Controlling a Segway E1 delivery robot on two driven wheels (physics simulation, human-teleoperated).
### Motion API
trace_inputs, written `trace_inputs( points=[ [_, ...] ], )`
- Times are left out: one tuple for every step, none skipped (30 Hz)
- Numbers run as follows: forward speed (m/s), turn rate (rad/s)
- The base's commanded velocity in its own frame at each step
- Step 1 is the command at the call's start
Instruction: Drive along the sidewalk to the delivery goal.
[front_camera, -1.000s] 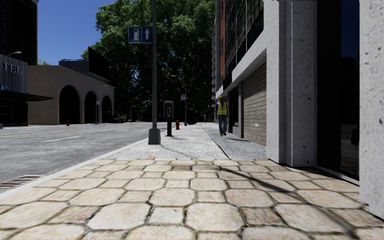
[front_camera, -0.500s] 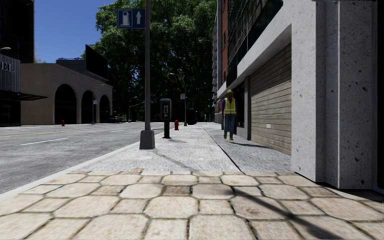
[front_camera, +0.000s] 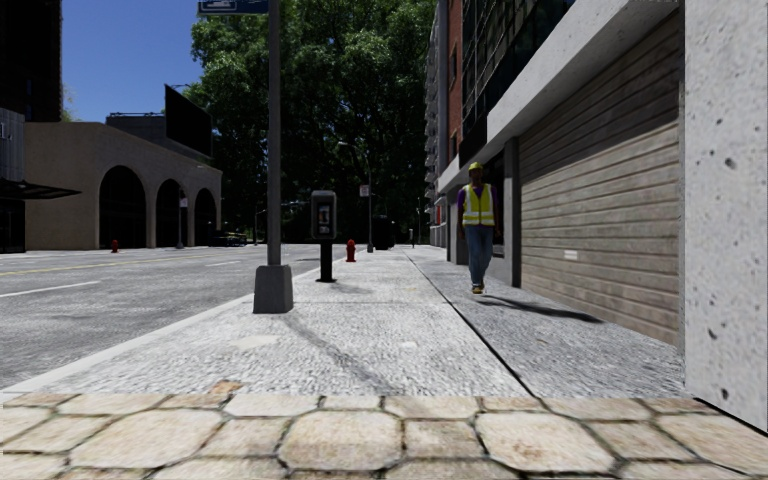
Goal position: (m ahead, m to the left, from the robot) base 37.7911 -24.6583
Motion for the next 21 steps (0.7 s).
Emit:
trace_inputs(
  points=[
    [2.0,0.0],
    [2.0,0.0],
    [2.0,0.0],
    [2.0,0.0],
    [2.0,0.0],
    [2.0,0.0],
    [2.0,0.0],
    [2.0,0.0],
    [2.0,0.0],
    [2.0,0.0],
    [2.0,0.0],
    [2.0,0.0],
    [2.0,0.0],
    [2.0,-0.04],
    [2.0,-0.04],
    [2.0,-0.06],
    [2.0,-0.06],
    [2.0,-0.06],
    [2.0,-0.06],
    [2.0,-0.06],
    [2.0,-0.06]
  ],
)
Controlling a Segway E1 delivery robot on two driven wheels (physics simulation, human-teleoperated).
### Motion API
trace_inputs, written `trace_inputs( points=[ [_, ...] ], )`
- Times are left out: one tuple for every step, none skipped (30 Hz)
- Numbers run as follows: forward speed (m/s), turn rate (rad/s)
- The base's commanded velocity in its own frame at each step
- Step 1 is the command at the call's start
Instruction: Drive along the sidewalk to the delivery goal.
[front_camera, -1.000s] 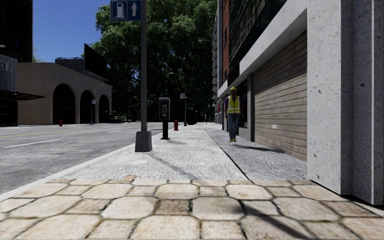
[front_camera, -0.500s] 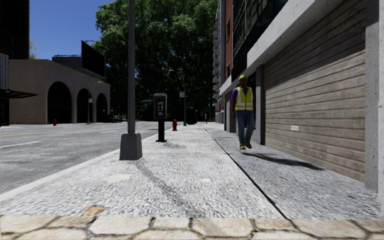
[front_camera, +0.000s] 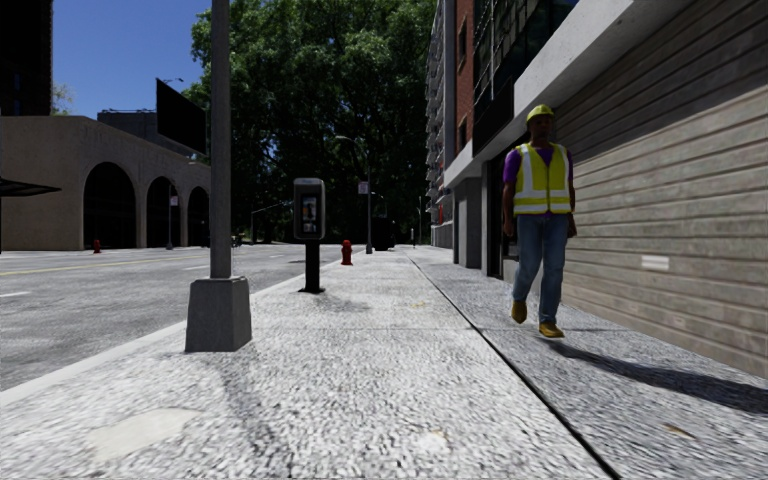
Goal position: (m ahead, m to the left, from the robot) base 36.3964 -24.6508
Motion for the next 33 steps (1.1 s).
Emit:
trace_inputs(
  points=[
    [2.0,-0.07],
    [2.0,-0.1],
    [2.0,-0.13],
    [2.0,-0.14],
    [2.0,-0.16],
    [2.0,-0.16],
    [2.0,-0.16],
    [2.0,-0.16],
    [2.0,-0.17],
    [2.0,-0.17],
    [2.0,-0.17],
    [2.0,-0.17],
    [2.0,-0.17],
    [2.0,-0.15],
    [2.0,-0.06],
    [2.0,0.0],
    [2.0,0.0],
    [2.0,0.0],
    [2.0,0.0],
    [2.0,0.0],
    [2.0,0.0],
    [2.0,0.0],
    [2.0,0.0],
    [2.0,0.0],
    [2.0,0.0],
    [2.0,-0.02],
    [2.0,-0.03],
    [2.0,-0.08],
    [2.0,-0.08],
    [2.0,-0.12],
    [2.0,-0.14],
    [2.0,-0.15],
    [2.0,-0.15]
  ],
)
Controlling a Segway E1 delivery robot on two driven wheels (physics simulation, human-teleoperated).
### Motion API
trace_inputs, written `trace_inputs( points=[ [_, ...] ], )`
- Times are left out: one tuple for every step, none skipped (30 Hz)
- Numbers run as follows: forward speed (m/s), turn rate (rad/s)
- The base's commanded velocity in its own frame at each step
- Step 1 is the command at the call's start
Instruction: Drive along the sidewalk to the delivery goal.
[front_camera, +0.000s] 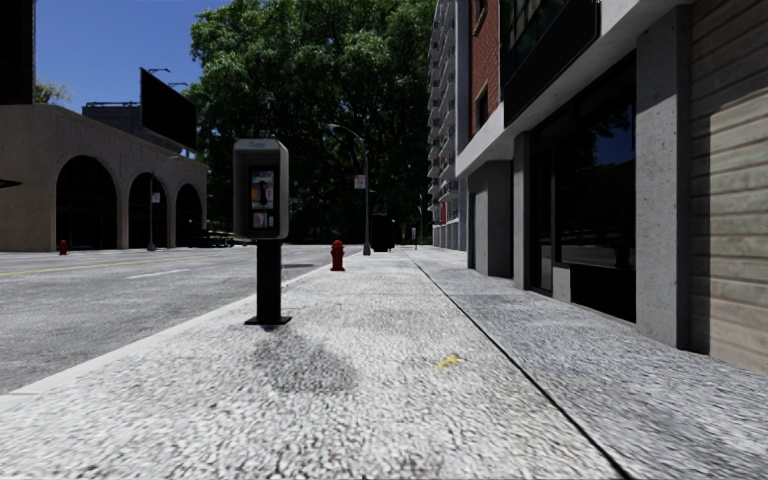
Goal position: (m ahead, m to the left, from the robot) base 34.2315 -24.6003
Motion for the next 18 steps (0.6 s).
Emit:
trace_inputs(
  points=[
    [2.0,-0.15],
    [2.0,-0.15],
    [2.0,-0.15],
    [2.0,-0.15],
    [2.0,-0.15],
    [2.0,-0.15],
    [2.0,-0.15],
    [2.0,-0.15],
    [2.0,-0.15],
    [2.0,-0.15],
    [2.0,-0.15],
    [2.0,-0.15],
    [2.0,-0.15],
    [2.0,-0.15],
    [2.0,-0.15],
    [2.0,-0.15],
    [2.0,-0.15],
    [2.0,-0.15]
  ],
)
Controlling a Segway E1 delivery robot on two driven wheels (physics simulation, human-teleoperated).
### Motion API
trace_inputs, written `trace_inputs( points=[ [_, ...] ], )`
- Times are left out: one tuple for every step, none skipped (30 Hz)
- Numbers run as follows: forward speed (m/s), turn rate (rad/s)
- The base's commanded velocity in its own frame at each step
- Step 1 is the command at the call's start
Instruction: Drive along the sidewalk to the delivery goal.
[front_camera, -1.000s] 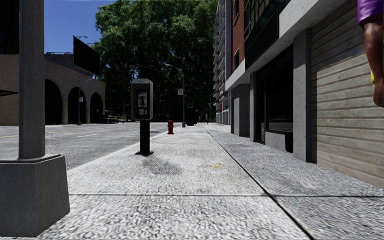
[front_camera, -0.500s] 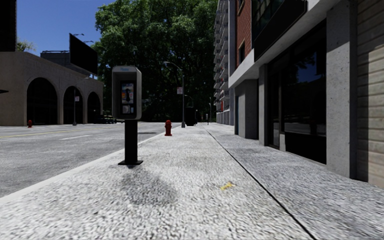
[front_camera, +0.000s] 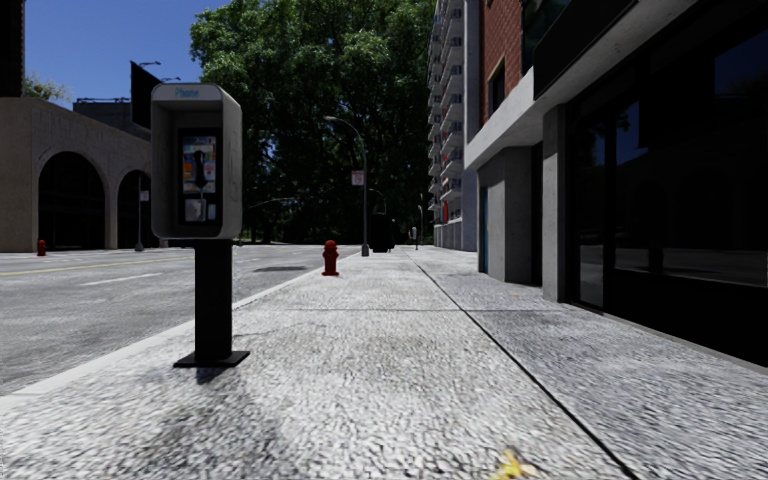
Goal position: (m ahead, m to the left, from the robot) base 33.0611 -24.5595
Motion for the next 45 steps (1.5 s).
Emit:
trace_inputs(
  points=[
    [2.0,-0.15],
    [2.0,-0.15],
    [2.0,-0.15],
    [2.0,-0.15],
    [2.0,-0.17],
    [2.0,-0.17],
    [2.0,-0.18],
    [2.0,-0.18],
    [2.0,-0.19],
    [2.0,-0.2],
    [2.0,-0.2],
    [2.0,-0.2],
    [2.0,-0.2],
    [2.0,-0.22],
    [2.0,-0.24],
    [2.0,-0.24],
    [2.0,-0.24],
    [2.0,-0.24],
    [2.0,-0.24],
    [2.0,-0.24],
    [2.0,-0.24],
    [2.0,-0.24],
    [2.0,-0.24],
    [2.0,-0.23],
    [2.0,-0.03],
    [2.0,0.0],
    [2.0,0.0],
    [2.0,0.0],
    [2.0,0.0],
    [2.0,0.0],
    [2.0,0.0],
    [2.0,0.0],
    [2.0,0.0],
    [2.0,0.0],
    [2.0,0.0],
    [2.0,0.0],
    [2.0,0.0],
    [2.0,0.0],
    [2.0,0.0],
    [2.0,0.0],
    [2.0,0.0],
    [2.0,0.0],
    [2.0,0.0],
    [2.0,0.0],
    [2.0,0.0]
  ],
)
